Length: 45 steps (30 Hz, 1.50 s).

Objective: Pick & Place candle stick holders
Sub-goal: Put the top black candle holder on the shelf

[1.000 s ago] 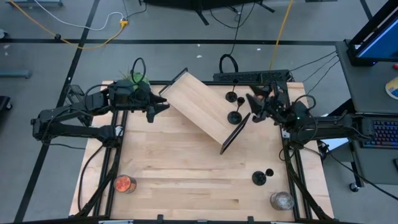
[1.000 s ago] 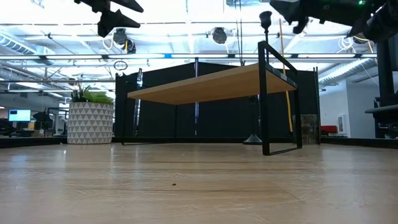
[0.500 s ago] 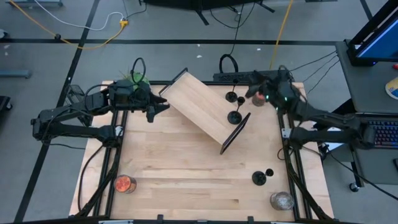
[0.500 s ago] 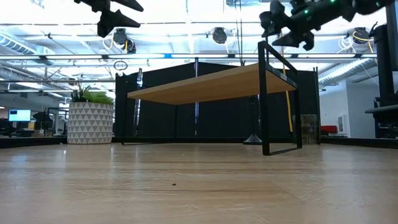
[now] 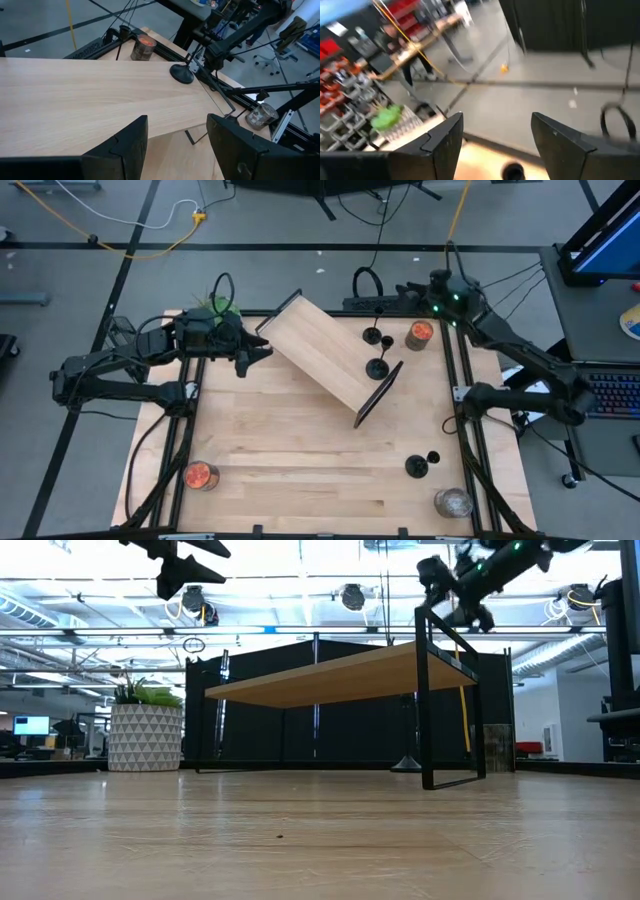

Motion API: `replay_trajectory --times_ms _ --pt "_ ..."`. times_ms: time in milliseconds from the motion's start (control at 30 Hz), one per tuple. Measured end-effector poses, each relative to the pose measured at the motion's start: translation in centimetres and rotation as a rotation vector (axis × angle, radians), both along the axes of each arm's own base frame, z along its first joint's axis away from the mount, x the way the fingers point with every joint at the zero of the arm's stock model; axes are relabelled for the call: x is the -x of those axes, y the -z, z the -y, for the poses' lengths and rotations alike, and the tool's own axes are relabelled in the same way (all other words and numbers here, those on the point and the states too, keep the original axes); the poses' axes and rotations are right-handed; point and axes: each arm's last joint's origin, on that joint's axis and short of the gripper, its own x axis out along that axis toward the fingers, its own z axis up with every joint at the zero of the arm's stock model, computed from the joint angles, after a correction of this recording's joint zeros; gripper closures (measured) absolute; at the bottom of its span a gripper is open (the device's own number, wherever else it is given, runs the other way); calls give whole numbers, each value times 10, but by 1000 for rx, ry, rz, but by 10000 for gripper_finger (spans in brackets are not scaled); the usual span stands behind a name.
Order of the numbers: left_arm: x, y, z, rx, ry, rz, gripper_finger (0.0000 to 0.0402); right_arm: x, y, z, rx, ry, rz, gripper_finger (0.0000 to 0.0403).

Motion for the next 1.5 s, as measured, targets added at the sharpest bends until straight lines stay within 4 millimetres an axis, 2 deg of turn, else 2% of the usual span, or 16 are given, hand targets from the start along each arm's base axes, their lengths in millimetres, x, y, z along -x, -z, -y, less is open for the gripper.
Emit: replay_trajectory --times_ms 167,367,533,800,1500 --pt "0 0 0 3 5 1 192 -4 11 26 -160 -51 12 177" --pt "0 0 1 17 25 4 192 -14 28 53 -259 -65 -26 177" --pt "0 0 1 22 25 5 192 -22 45 67 -350 -111 -52 177" --pt "-1 0 2 17 34 3 192 -27 67 72 -448 -114 -139 177" --pt "-1 0 2 16 31 4 192 -26 70 70 -450 -129 -183 177"
